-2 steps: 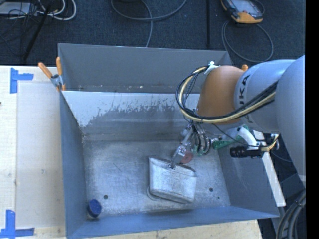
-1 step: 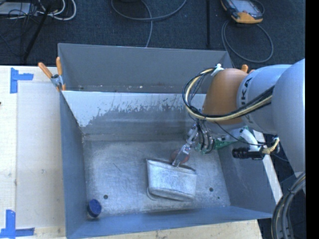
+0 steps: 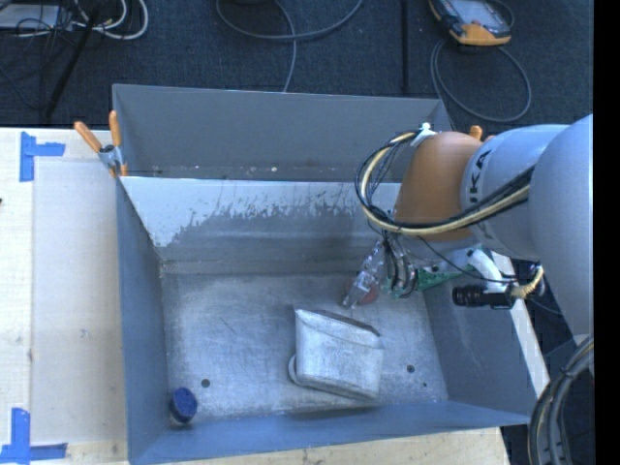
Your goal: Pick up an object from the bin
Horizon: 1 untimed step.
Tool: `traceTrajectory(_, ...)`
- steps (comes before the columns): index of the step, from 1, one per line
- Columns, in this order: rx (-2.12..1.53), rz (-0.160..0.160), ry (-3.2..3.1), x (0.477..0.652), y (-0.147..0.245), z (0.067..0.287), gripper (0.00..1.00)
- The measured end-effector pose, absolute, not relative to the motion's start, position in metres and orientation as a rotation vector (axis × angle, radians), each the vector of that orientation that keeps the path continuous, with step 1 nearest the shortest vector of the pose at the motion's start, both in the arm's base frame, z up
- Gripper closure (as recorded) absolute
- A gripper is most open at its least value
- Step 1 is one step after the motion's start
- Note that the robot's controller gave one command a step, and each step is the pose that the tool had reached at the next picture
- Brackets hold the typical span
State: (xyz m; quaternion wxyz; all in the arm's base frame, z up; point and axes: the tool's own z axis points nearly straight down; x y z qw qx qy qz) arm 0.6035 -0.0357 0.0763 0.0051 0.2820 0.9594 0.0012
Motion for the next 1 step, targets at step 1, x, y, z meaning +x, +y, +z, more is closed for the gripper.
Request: traceTrajectory(1,0.832,0.004,3.021,0.6094,-0.0296,0.2521,1.00)
